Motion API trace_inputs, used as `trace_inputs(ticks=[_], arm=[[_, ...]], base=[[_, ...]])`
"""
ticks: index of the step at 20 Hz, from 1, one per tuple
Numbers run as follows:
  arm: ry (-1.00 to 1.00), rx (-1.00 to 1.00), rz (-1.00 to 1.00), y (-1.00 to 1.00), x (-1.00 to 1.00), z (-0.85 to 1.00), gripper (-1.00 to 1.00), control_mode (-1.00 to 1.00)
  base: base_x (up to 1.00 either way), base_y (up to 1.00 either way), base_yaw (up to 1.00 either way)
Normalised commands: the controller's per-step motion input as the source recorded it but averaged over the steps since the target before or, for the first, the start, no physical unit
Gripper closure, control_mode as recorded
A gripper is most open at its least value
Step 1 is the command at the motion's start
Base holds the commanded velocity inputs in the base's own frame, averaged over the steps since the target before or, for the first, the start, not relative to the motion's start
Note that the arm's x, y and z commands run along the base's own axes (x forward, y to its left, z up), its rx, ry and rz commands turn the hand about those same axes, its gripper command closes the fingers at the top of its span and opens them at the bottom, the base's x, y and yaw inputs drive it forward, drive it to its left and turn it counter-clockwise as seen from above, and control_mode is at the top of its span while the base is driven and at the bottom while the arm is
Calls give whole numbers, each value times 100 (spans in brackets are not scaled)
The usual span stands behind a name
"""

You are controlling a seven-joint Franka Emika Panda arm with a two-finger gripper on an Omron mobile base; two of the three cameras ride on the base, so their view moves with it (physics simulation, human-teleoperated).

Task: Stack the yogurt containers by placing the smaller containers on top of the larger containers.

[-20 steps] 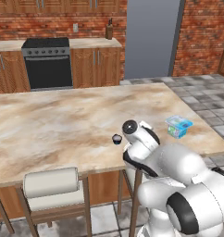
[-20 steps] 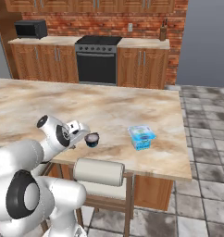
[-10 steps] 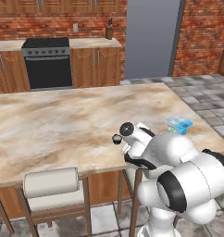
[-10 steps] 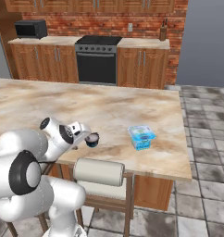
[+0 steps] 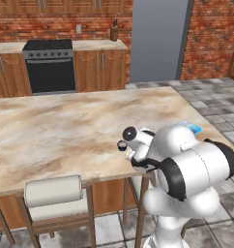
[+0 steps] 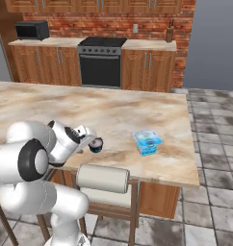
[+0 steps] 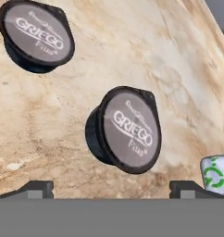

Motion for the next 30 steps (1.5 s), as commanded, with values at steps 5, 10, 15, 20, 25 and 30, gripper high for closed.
trace_inputs(ticks=[5, 10, 15, 20, 25, 30], arm=[[0, 0, -2, 0, 24, -10, -100, -100], [0, 0, -1, 0, 20, -13, -100, -100], [0, 0, -1, 0, 15, -19, -100, -100], [0, 0, 0, 0, 14, -21, -100, -100], [-1, 0, 0, 0, 17, -19, -100, -100], [-3, 0, 0, 0, 16, -20, -100, -100]], base=[[0, 0, 0], [0, 0, 0], [0, 0, 0], [0, 0, 0], [0, 0, 0], [0, 0, 0]])
